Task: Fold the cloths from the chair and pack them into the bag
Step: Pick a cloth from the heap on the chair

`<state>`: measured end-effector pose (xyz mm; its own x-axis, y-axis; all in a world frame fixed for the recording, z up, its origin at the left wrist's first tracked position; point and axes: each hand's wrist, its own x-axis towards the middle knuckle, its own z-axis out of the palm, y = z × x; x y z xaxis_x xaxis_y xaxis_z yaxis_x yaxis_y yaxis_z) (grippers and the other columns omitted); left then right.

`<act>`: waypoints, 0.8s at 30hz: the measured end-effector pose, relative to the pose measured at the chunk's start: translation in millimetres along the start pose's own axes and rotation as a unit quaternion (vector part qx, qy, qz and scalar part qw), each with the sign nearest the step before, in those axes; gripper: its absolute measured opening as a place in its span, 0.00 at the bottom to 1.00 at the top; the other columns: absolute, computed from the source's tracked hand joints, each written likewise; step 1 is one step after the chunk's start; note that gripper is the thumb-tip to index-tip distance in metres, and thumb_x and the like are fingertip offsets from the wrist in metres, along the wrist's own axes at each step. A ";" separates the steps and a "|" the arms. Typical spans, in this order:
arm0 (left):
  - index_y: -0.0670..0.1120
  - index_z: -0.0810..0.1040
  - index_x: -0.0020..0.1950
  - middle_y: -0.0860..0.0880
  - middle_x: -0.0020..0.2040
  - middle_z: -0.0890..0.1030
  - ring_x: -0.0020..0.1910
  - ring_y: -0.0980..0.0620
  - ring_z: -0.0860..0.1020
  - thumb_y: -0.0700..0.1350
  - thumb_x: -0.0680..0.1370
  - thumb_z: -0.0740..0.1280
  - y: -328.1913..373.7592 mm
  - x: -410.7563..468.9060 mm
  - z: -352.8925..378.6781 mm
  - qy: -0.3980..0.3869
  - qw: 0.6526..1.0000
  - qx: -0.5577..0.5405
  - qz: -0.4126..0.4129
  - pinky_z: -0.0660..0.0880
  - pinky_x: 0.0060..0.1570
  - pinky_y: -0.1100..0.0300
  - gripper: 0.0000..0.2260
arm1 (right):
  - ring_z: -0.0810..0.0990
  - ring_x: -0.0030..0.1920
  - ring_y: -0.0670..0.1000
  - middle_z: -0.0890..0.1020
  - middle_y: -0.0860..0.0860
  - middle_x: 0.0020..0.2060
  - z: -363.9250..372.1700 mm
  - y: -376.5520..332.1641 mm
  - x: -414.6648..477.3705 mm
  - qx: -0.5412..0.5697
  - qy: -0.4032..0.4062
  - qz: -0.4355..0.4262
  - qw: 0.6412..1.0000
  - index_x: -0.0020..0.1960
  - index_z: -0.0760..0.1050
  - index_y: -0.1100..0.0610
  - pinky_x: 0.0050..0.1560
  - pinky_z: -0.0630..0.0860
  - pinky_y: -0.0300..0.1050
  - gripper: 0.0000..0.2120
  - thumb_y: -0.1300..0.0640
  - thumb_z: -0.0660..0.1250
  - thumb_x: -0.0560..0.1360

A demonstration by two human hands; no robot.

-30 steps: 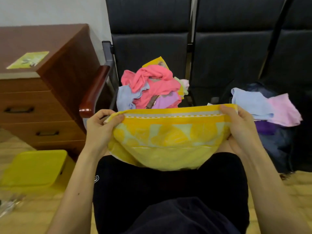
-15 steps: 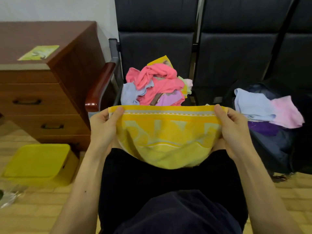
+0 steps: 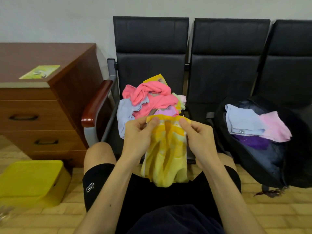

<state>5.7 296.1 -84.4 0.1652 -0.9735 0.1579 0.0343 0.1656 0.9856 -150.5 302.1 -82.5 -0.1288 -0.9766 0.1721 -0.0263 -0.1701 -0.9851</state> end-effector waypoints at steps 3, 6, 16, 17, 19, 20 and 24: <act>0.46 0.86 0.45 0.37 0.43 0.84 0.41 0.48 0.80 0.45 0.79 0.69 -1.1 -5.0 13.0 -0.035 0.998 0.032 0.030 0.78 0.49 0.38 0.07 | 0.71 0.32 0.56 0.75 0.73 0.35 9.5 -0.7 -1.5 -0.014 -0.002 -0.015 1.000 0.41 0.72 0.75 0.35 0.71 0.55 0.32 0.42 0.69 0.74; 0.52 0.86 0.45 0.40 0.43 0.85 0.43 0.50 0.80 0.48 0.78 0.67 0.6 -6.8 17.3 -0.054 0.996 0.063 0.046 0.77 0.51 0.40 0.07 | 0.65 0.32 0.52 0.68 0.64 0.27 12.3 -4.4 -5.3 -0.037 -0.007 -0.024 0.999 0.34 0.70 0.70 0.31 0.64 0.53 0.27 0.47 0.69 0.77; 0.60 0.84 0.49 0.51 0.47 0.87 0.50 0.52 0.84 0.41 0.75 0.74 12.8 -12.5 14.4 -0.110 0.991 0.040 0.065 0.80 0.53 0.58 0.12 | 0.86 0.46 0.52 0.87 0.56 0.42 6.7 -19.8 -7.4 0.085 -0.057 0.104 0.989 0.51 0.83 0.59 0.45 0.81 0.43 0.21 0.50 0.55 0.83; 0.58 0.84 0.52 0.51 0.48 0.86 0.50 0.52 0.84 0.40 0.74 0.75 11.4 -11.3 12.9 -0.115 0.989 0.054 0.072 0.80 0.53 0.59 0.14 | 0.86 0.49 0.54 0.87 0.57 0.44 4.8 -20.4 -5.5 0.088 -0.069 0.109 0.988 0.54 0.82 0.60 0.48 0.81 0.46 0.21 0.50 0.54 0.84; 0.54 0.84 0.55 0.52 0.49 0.86 0.51 0.54 0.84 0.37 0.75 0.74 9.1 -6.7 11.3 -0.102 0.988 0.074 0.088 0.79 0.53 0.61 0.14 | 0.85 0.51 0.55 0.87 0.57 0.47 2.0 -22.8 -3.1 0.090 -0.090 0.111 0.986 0.56 0.81 0.61 0.53 0.81 0.50 0.19 0.52 0.54 0.83; 0.52 0.84 0.54 0.53 0.48 0.86 0.50 0.55 0.84 0.37 0.77 0.71 8.0 -3.3 10.4 -0.092 0.989 0.074 0.092 0.79 0.52 0.62 0.12 | 0.86 0.51 0.55 0.87 0.57 0.47 0.5 -23.7 -2.4 0.091 -0.099 0.108 0.985 0.55 0.81 0.60 0.53 0.82 0.51 0.17 0.54 0.56 0.83; 0.44 0.82 0.46 0.50 0.37 0.81 0.39 0.54 0.78 0.39 0.82 0.64 13.1 14.1 3.6 -0.050 0.992 0.093 0.070 0.76 0.44 0.55 0.09 | 0.86 0.47 0.54 0.87 0.57 0.44 -10.9 -15.3 1.2 0.081 -0.057 0.064 0.993 0.53 0.82 0.61 0.44 0.83 0.45 0.08 0.60 0.65 0.80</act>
<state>5.0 284.0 -69.1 0.0558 -0.9552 0.2906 -0.1658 0.2781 0.9461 -161.1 304.9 -67.2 -0.0067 -0.9985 0.0538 0.1436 -0.0542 -0.9881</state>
